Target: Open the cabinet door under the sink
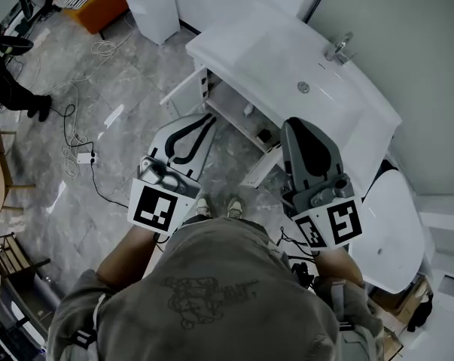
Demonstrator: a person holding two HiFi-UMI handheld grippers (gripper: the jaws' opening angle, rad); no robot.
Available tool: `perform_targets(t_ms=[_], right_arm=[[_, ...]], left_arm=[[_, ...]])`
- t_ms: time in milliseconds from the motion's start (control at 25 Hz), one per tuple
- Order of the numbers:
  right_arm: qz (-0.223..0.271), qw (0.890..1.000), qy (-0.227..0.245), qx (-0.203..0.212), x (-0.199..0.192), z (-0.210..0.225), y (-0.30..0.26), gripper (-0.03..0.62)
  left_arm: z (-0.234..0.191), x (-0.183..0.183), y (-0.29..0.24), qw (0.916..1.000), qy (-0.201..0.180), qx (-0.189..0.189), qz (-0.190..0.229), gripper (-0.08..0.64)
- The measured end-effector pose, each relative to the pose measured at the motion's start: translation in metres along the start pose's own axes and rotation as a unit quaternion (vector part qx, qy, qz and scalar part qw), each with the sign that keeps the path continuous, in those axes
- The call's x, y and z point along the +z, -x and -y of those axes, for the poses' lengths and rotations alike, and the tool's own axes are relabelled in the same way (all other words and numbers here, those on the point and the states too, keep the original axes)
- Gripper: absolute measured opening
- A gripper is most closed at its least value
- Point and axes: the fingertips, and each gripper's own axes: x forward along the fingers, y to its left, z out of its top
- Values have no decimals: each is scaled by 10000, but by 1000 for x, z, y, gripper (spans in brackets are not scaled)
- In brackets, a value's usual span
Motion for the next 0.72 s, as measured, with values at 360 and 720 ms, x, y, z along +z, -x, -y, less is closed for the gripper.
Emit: perform_targets(t_ms=[360, 720], right_arm=[[97, 9999, 59, 114, 11, -8, 5, 38], [-81, 9984, 520, 213, -1, -18, -4, 37]], left_arm=[[-1, 9, 8, 9993, 371, 77, 57, 31], [-11, 2, 7, 9987, 464, 213, -31, 31]])
